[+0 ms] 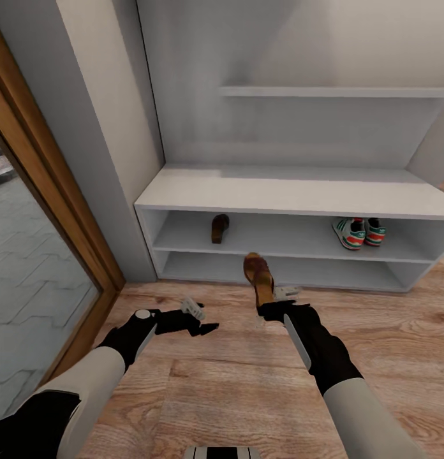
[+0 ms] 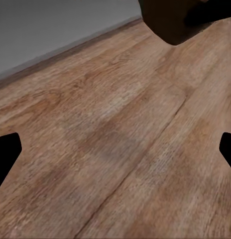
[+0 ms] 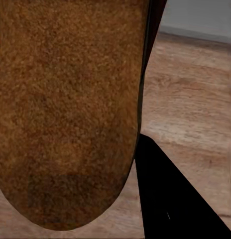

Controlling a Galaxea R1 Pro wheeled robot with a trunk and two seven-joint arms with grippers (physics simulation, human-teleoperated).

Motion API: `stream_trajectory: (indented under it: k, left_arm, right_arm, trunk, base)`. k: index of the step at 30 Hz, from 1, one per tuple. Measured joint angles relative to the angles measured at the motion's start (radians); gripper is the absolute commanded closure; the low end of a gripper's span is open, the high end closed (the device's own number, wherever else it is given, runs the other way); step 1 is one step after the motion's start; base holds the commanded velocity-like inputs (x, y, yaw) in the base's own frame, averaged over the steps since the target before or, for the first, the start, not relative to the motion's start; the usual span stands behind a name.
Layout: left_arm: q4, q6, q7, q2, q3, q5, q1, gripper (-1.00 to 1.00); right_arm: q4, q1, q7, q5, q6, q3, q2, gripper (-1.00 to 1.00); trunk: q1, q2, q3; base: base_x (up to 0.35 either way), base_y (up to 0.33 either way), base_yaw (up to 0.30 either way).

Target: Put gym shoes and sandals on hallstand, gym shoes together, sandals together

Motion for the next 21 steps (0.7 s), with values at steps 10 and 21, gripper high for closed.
stream_trajectory:
  k: [10, 21]
  left_arm:
    - [0.017, 0.000, 0.001, -0.005, 0.000, -0.001, 0.000, -1.00]
    - [0.034, -0.016, -0.016, -0.022, -0.017, 0.004, 0.009, -1.00]
  right_arm:
    - [0.001, 0.000, -0.092, -0.003, -0.050, -0.001, -0.001, 1.00]
    - [0.018, -0.017, -0.094, 0.003, -0.042, 0.005, 0.000, 1.00]
  trunk:
    - [0.000, 0.000, 0.000]
    - [0.000, 0.000, 0.000]
  base:
    - [0.000, 0.000, 0.000]
    - [0.000, 0.000, 0.000]
